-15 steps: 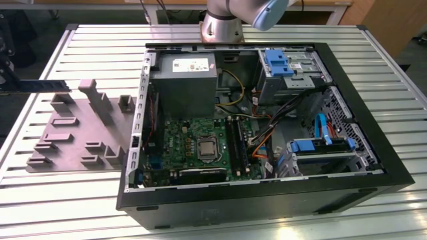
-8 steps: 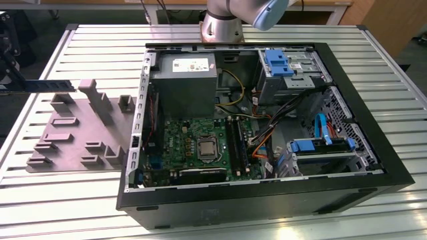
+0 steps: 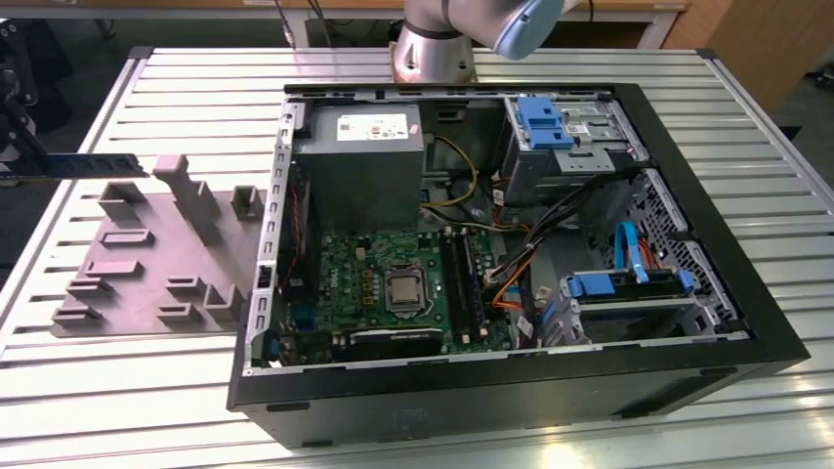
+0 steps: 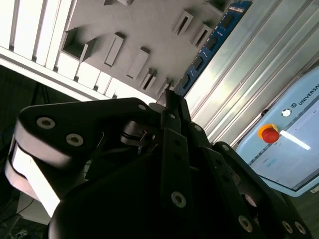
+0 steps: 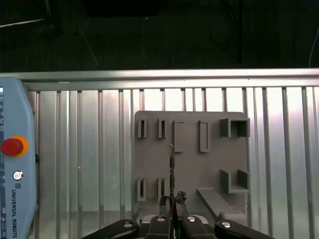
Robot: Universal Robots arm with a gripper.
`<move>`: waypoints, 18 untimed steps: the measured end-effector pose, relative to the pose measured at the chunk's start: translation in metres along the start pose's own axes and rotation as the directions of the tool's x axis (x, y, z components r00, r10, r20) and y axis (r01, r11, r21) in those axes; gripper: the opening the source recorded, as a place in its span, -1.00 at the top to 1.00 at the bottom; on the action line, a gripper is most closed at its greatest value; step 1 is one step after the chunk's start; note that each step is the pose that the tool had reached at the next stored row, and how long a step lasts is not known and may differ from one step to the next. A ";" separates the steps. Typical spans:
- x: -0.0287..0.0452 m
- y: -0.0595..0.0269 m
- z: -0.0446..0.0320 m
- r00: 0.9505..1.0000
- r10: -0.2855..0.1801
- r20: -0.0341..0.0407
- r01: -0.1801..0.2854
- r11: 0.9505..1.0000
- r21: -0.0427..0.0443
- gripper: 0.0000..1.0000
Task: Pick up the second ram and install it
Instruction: 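Pick up the second ram and move it above second insertion slot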
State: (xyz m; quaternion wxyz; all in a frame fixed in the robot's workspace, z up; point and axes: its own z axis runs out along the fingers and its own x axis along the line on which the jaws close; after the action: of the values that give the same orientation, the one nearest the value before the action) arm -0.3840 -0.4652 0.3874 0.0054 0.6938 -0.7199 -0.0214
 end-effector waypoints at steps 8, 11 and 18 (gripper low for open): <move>-0.0003 -0.0072 -0.0003 1.000 0.000 0.000 0.000 1.000 0.000 0.72; -0.0004 -0.0099 -0.0004 1.000 0.000 0.000 0.000 1.000 0.000 0.72; -0.0004 -0.0109 -0.0004 1.000 0.000 0.000 0.000 1.000 0.000 0.72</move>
State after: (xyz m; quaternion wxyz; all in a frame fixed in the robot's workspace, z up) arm -0.3731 -0.4652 0.3874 0.0055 0.6938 -0.7198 -0.0214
